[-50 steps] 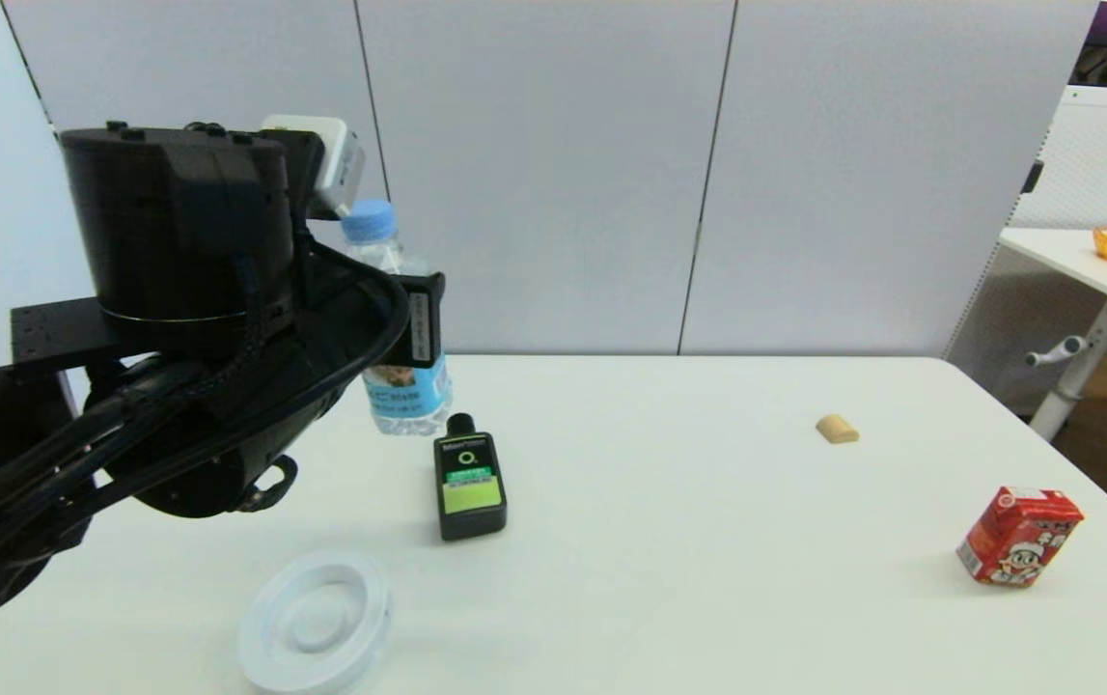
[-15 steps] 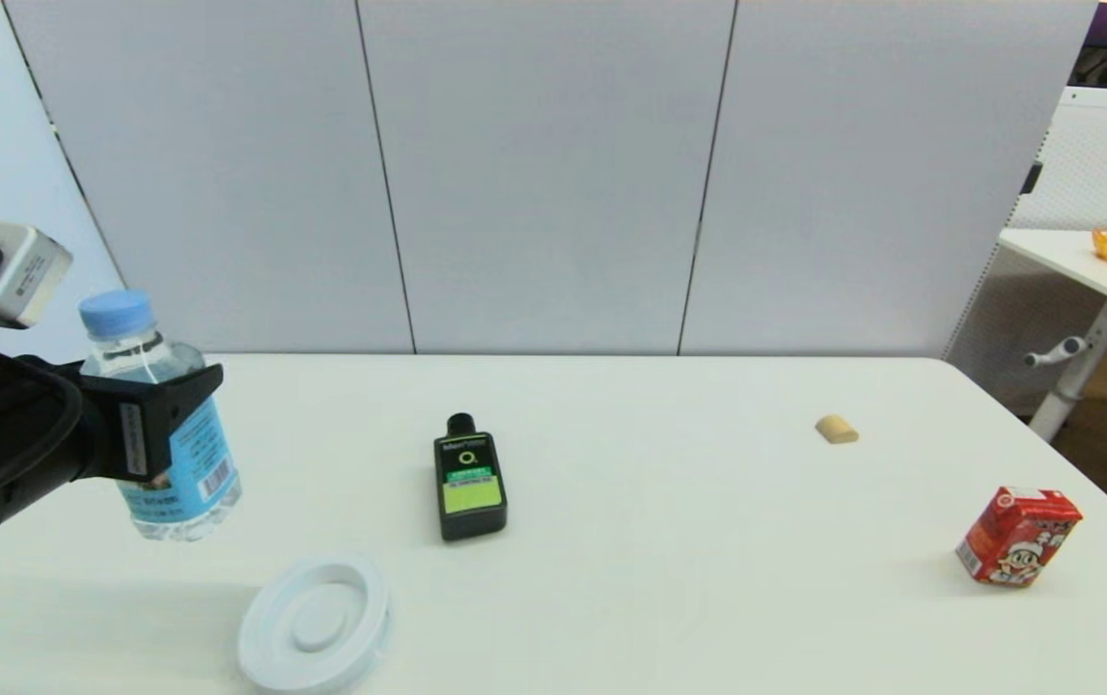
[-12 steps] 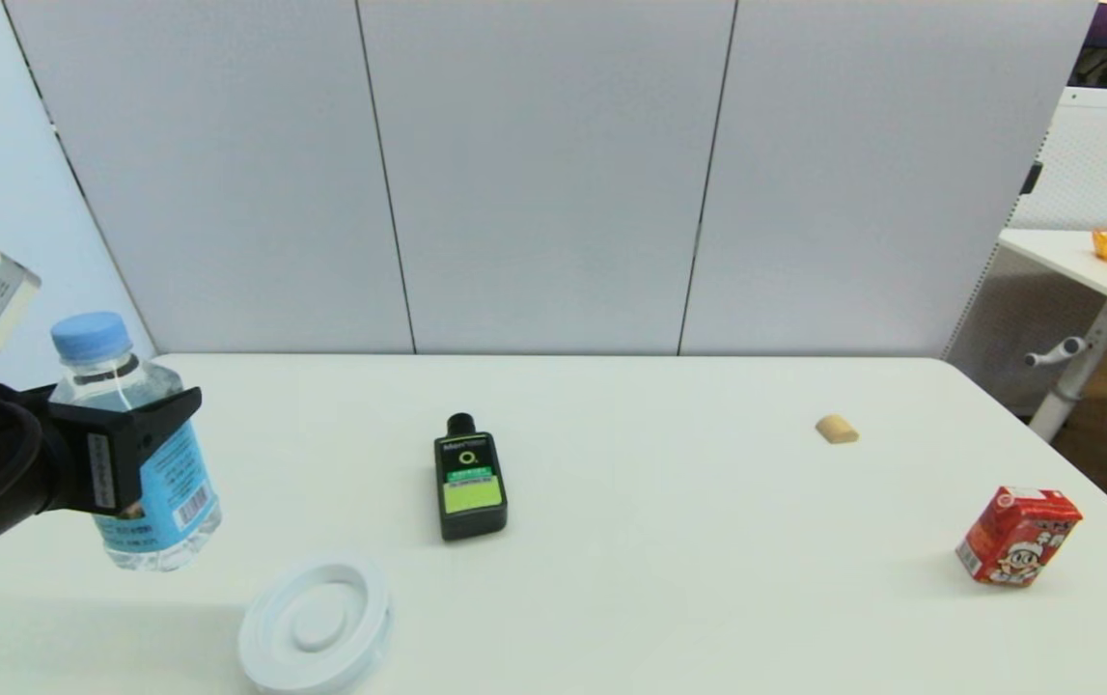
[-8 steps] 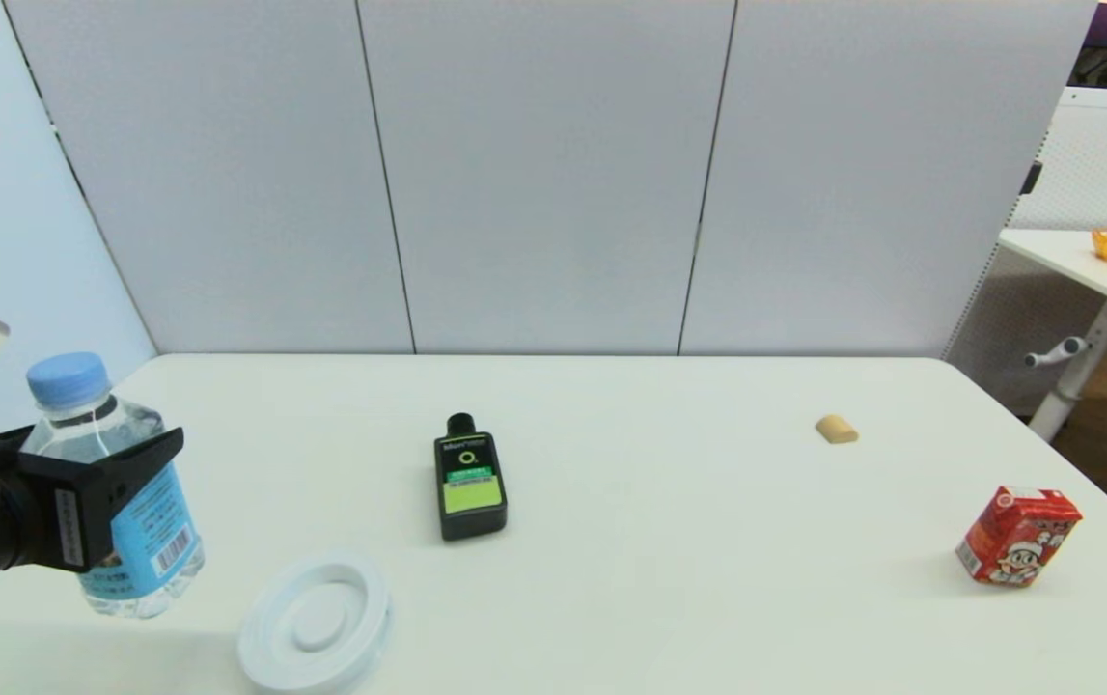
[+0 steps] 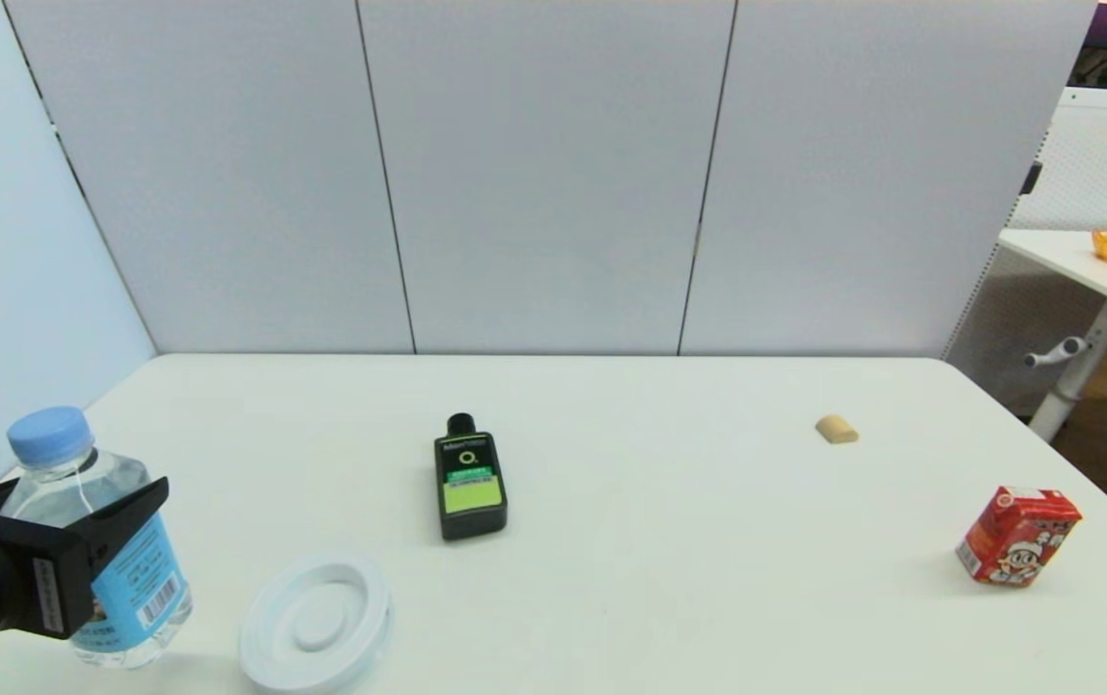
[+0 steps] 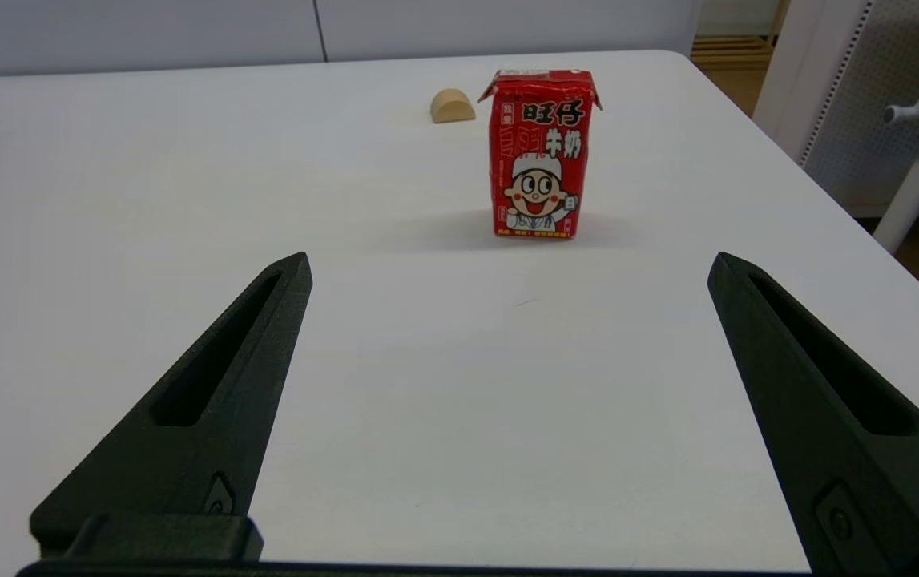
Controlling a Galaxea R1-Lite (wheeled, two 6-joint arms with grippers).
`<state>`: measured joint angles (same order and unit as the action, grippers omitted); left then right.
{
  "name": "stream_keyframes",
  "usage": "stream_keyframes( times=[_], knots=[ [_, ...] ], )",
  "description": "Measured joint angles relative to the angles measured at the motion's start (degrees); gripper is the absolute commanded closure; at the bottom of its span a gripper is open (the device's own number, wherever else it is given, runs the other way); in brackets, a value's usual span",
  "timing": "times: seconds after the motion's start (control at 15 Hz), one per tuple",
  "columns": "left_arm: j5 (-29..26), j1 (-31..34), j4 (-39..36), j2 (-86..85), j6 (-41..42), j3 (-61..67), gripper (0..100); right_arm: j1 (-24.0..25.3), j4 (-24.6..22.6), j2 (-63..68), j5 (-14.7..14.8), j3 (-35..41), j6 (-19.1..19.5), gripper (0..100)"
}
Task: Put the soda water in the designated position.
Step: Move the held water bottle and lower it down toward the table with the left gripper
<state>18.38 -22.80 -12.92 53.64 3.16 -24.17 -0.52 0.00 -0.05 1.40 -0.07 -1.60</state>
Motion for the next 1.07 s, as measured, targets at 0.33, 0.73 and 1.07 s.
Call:
stream_keyframes(
  times=[0.33, 0.73, 1.07],
  knots=[
    [-0.1, -1.2, -4.3, 2.8, -1.1, 2.2, 100, 0.0, 0.0, 0.0, 0.0, 0.0, 0.0, 0],
    [-0.1, -1.5, -7.4, 6.1, -1.8, 5.2, 100, 0.0, 0.0, 0.0, 0.0, 0.0, 0.0, 0],
    [0.0, -0.9, -7.4, 7.5, -2.1, 5.9, 100, 0.0, 0.0, 0.0, 0.0, 0.0, 0.0, 0]
  ],
)
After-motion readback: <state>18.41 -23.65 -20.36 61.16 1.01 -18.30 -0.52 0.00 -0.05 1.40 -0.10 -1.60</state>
